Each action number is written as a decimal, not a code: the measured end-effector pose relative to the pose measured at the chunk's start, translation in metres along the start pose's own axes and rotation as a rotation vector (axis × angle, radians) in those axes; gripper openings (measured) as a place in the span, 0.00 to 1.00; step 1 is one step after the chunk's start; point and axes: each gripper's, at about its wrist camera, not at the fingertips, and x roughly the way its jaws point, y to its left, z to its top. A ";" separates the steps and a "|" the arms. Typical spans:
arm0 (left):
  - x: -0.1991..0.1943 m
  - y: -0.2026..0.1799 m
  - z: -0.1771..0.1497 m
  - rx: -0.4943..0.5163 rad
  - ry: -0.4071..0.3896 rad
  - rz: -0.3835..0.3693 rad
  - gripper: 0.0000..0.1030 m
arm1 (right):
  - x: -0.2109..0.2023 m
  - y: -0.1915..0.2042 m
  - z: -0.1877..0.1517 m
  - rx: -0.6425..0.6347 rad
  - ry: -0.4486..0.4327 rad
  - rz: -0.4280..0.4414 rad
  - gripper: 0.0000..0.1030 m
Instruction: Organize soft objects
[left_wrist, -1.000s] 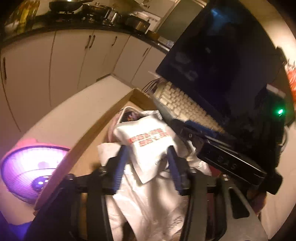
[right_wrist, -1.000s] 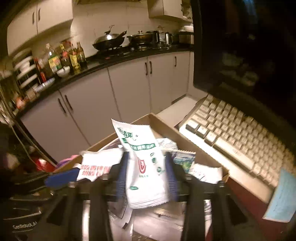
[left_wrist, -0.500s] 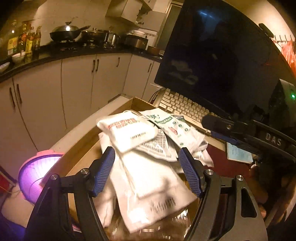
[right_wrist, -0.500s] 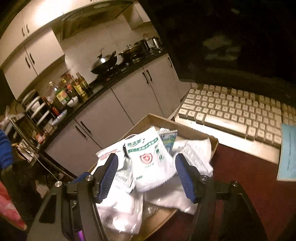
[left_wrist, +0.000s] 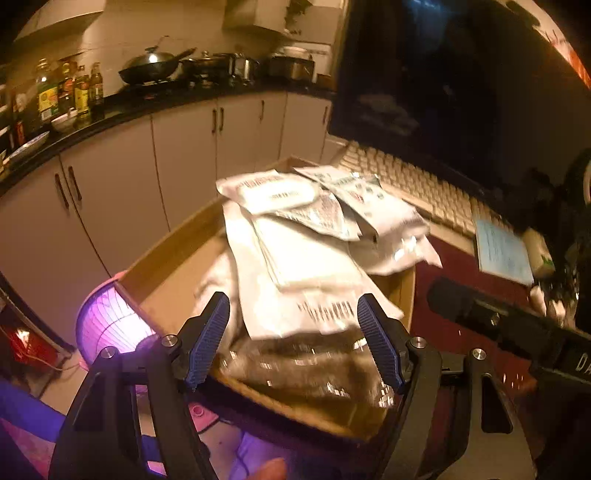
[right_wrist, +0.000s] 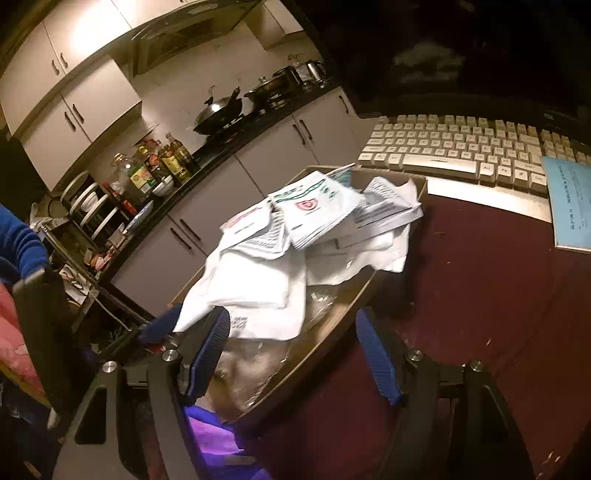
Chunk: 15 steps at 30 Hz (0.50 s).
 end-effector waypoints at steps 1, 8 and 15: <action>0.000 -0.001 -0.001 0.006 0.010 0.008 0.70 | -0.001 0.002 0.000 0.004 0.001 0.004 0.69; -0.005 0.002 -0.009 0.025 0.040 0.080 0.70 | -0.011 0.009 -0.006 0.001 -0.022 -0.014 0.69; -0.009 0.005 -0.012 0.027 0.046 0.097 0.70 | -0.008 0.008 -0.012 0.026 0.000 -0.016 0.69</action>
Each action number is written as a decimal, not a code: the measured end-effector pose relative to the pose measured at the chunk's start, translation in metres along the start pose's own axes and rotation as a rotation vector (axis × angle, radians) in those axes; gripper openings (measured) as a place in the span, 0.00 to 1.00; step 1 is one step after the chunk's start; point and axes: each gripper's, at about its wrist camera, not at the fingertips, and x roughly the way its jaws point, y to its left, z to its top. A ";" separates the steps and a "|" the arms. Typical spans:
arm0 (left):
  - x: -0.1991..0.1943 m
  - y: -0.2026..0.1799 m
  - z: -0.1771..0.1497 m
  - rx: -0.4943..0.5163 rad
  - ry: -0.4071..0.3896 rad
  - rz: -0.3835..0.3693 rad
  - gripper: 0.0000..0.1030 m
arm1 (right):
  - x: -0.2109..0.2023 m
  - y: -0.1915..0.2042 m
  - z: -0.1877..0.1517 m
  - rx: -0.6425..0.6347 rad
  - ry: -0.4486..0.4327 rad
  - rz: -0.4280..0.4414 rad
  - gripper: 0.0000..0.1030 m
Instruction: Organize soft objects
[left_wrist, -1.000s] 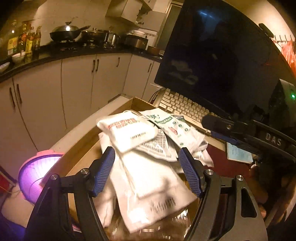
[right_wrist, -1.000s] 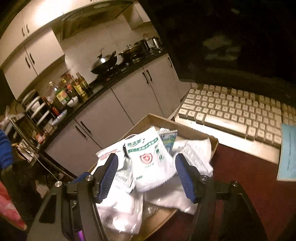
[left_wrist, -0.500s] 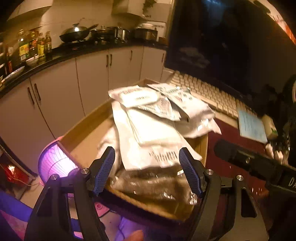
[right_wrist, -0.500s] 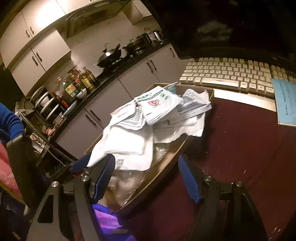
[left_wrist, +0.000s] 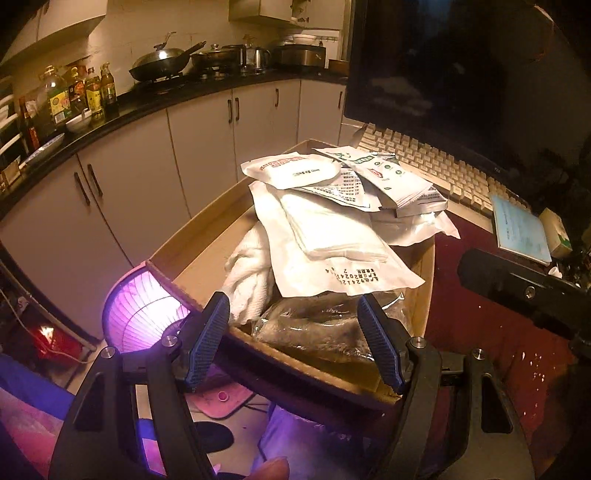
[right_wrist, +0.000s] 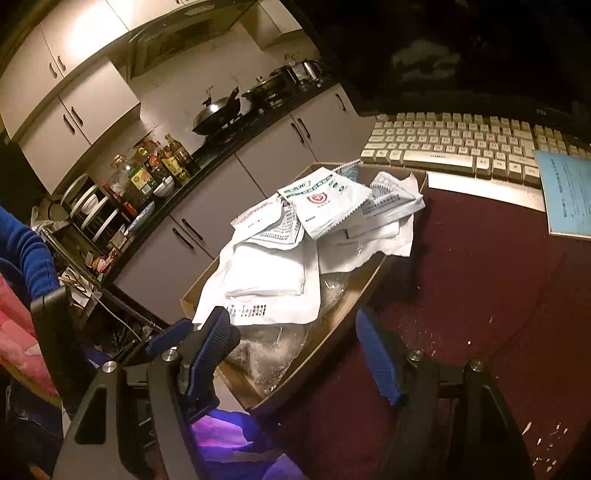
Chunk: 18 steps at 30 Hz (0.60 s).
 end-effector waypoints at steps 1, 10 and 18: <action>-0.001 -0.001 0.000 0.002 -0.001 0.002 0.70 | 0.001 0.001 -0.001 0.000 0.001 0.002 0.69; -0.004 -0.005 -0.002 0.028 -0.006 0.013 0.70 | 0.000 0.010 -0.002 -0.011 -0.004 -0.017 0.69; 0.000 -0.005 -0.001 0.030 0.014 0.015 0.70 | -0.003 0.008 -0.004 0.013 -0.006 -0.019 0.69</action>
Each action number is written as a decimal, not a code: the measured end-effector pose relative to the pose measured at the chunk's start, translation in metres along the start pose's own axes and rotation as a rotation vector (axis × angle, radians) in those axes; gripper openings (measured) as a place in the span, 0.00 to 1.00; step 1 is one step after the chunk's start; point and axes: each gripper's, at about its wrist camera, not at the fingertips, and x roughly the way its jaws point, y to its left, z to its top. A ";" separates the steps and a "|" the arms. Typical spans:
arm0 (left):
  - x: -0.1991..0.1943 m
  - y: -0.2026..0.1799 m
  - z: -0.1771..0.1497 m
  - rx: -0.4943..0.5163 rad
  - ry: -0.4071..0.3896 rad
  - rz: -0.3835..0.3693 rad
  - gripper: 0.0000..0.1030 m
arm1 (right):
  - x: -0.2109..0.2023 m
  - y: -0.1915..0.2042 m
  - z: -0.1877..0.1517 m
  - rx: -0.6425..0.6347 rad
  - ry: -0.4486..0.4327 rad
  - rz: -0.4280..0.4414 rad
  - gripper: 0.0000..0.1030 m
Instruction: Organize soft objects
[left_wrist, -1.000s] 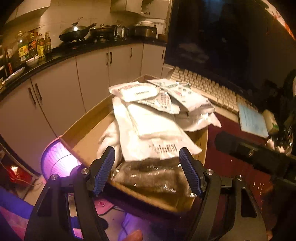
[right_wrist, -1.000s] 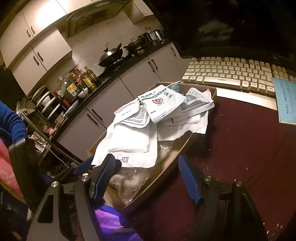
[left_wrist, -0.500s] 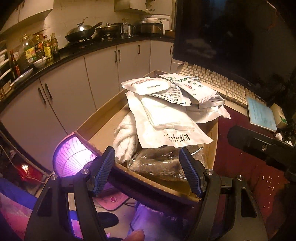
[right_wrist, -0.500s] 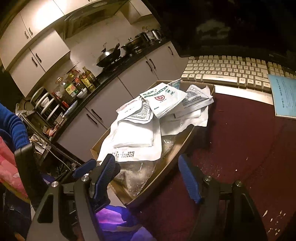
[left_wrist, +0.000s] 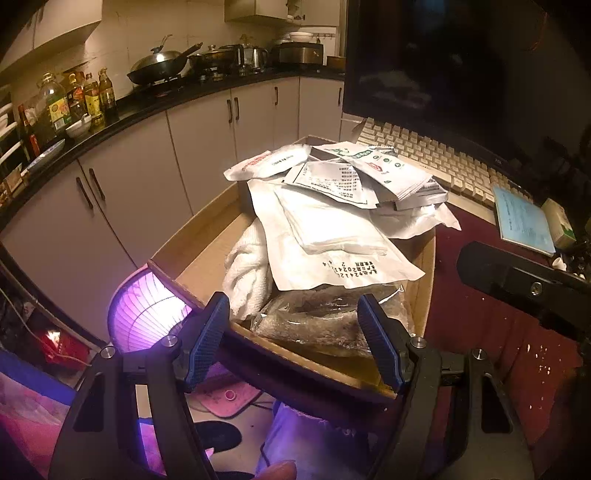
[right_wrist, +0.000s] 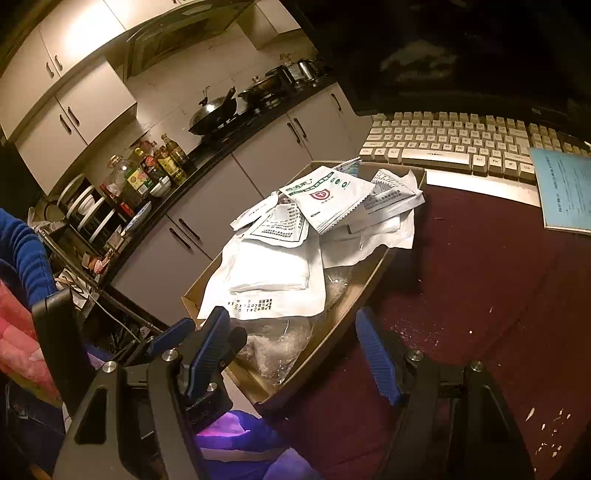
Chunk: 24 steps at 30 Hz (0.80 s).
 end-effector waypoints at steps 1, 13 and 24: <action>0.001 -0.001 0.000 0.003 0.003 -0.004 0.70 | 0.000 0.000 0.000 0.003 0.000 0.001 0.69; 0.005 -0.003 -0.003 0.005 0.013 0.006 0.70 | 0.000 -0.002 -0.003 0.026 -0.001 0.003 0.69; 0.000 -0.005 -0.006 0.010 0.011 0.024 0.70 | -0.004 -0.001 -0.008 0.018 -0.012 -0.002 0.69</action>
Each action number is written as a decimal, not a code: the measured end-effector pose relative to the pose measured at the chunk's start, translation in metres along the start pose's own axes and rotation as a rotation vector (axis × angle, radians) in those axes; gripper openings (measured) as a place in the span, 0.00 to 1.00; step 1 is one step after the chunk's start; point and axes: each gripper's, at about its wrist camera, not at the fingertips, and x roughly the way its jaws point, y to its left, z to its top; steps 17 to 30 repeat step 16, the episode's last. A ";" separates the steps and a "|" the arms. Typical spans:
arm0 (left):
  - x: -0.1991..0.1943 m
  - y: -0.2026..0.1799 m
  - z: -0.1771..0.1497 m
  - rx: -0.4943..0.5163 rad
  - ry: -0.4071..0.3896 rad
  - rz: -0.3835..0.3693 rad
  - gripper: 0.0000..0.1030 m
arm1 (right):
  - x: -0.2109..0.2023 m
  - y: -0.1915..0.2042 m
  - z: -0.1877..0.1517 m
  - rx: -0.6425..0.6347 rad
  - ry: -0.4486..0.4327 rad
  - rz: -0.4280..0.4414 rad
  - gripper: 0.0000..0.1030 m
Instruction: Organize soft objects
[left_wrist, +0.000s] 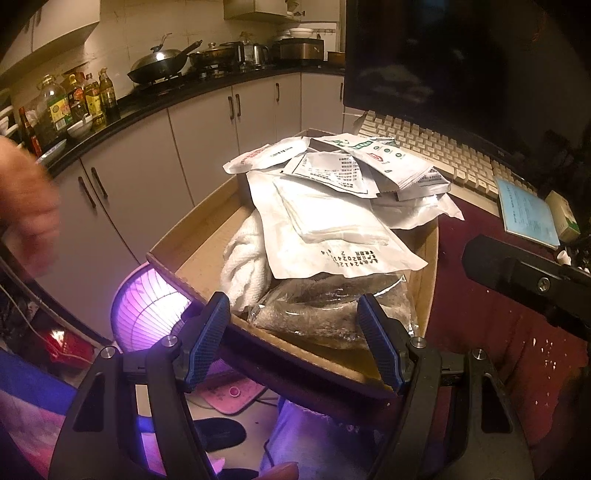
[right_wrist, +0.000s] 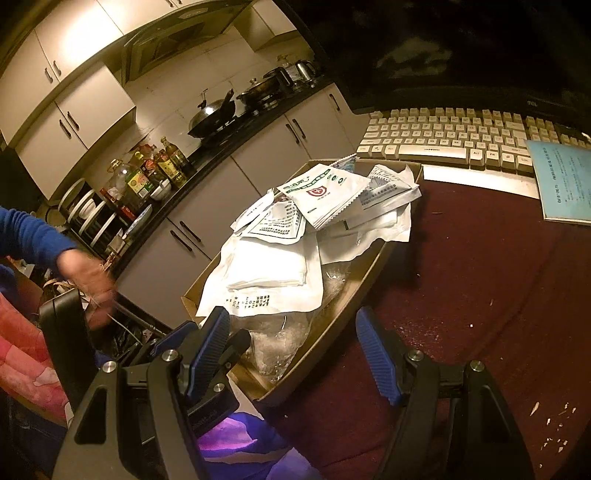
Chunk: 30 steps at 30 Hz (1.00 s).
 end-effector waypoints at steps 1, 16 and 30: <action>0.000 -0.001 0.000 0.002 0.000 0.002 0.70 | 0.000 0.000 0.000 0.000 0.000 0.001 0.69; -0.004 -0.012 -0.002 0.043 -0.018 0.010 0.70 | -0.006 -0.001 -0.005 0.015 -0.001 -0.003 0.69; -0.004 -0.012 -0.002 0.043 -0.018 0.010 0.70 | -0.006 -0.001 -0.005 0.015 -0.001 -0.003 0.69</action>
